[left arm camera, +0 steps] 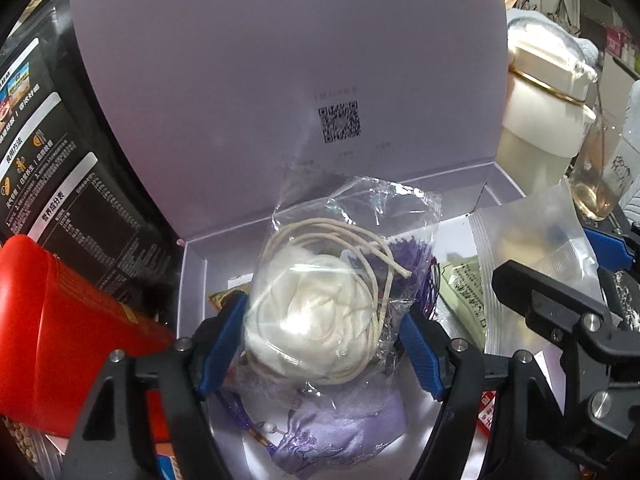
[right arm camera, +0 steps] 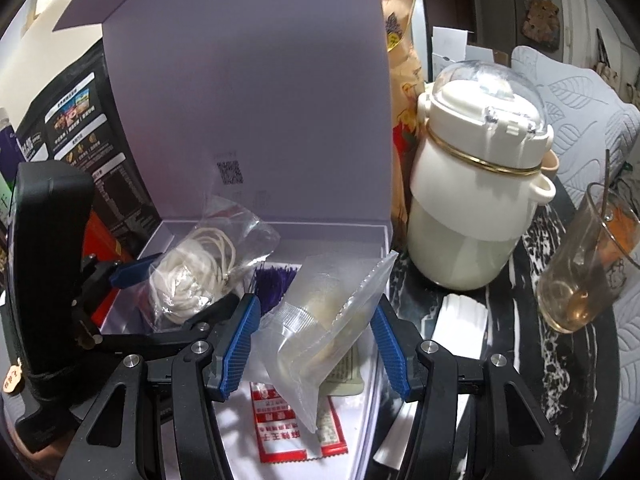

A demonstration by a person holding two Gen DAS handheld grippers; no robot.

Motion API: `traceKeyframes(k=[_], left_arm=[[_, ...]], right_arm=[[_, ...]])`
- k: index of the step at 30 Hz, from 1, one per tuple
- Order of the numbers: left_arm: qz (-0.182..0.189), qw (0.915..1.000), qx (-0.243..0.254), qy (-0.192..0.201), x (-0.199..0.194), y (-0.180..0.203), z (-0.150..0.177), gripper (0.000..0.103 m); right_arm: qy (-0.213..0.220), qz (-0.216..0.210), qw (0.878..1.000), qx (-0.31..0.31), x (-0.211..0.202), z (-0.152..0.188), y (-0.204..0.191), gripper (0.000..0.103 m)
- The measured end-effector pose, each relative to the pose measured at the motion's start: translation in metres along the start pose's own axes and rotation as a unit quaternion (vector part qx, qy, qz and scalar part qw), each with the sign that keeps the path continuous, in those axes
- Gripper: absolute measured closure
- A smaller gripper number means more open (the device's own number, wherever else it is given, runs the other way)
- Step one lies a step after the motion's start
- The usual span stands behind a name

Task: Organize soft objects
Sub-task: 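Lower both clear bags into the lavender box and open both grippers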

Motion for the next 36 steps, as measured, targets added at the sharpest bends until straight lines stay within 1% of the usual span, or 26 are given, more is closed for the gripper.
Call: traceKeyframes(k=[7,9,12,15,17,20,22,30,32,33,34,35,36], left_arm=[[-0.008,0.9999,0.004,-0.012,0.006,0.009,-0.001,0.026],[-0.005,0.9999,0.002,-0.014,0.006,0.010,-0.002,0.026],[0.001,0.9998,-0.004,-0.019,0.010,0.012,-0.001,0.022],[0.007,0.9996,-0.011,-0.026,0.017,0.009,-0.003,0.021],[0.012,0.9993,-0.015,-0.031,0.016,0.011,-0.004,0.021],[0.021,0.9988,-0.025,-0.037,0.025,0.001,-0.004,0.021],[0.021,0.9986,-0.028,-0.039,0.029,-0.003,-0.004,0.021],[0.036,0.9986,-0.035,-0.017,0.008,0.003,-0.011,0.021],[0.037,0.9985,-0.038,-0.014,0.004,0.002,-0.012,0.018],[0.036,0.9984,-0.041,-0.011,0.000,-0.001,-0.012,0.012],[0.036,0.9983,-0.044,-0.008,-0.006,-0.001,-0.013,0.003],[0.035,0.9982,-0.049,-0.004,-0.009,-0.004,-0.014,0.001],[0.032,0.9981,-0.053,-0.003,-0.011,-0.006,-0.014,0.001]], right_arm=[[-0.012,-0.005,1.000,0.005,0.006,0.004,0.004,0.046],[-0.012,-0.005,1.000,0.006,0.007,0.003,0.004,0.045],[-0.015,-0.009,1.000,0.009,0.008,0.003,0.005,0.045],[-0.019,-0.013,1.000,0.012,0.008,0.002,0.006,0.044],[-0.019,-0.015,1.000,0.015,0.007,0.000,0.007,0.041],[-0.016,-0.021,1.000,0.017,0.003,-0.002,0.009,0.037],[-0.013,-0.020,1.000,0.020,-0.001,-0.003,0.009,0.037],[0.014,-0.015,0.999,0.024,-0.031,-0.012,0.015,0.037],[0.020,-0.013,0.999,0.024,-0.037,-0.014,0.014,0.037],[0.023,-0.012,0.999,0.023,-0.039,-0.014,0.014,0.037],[0.024,-0.013,0.999,0.022,-0.043,-0.015,0.014,0.036],[0.026,-0.016,0.999,0.021,-0.046,-0.015,0.013,0.034],[0.027,-0.017,0.999,0.020,-0.046,-0.015,0.010,0.034]])
Point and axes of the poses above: each gripper's, at about its wrist camera, not at the fingertips, and x roughly the way its jaws point, y to its right, z to its underside, the point moved 9 cm from there along x, roughly the way its jaws point, and after that the axes turned 4 degrees about -z, right-handed, at the moved point
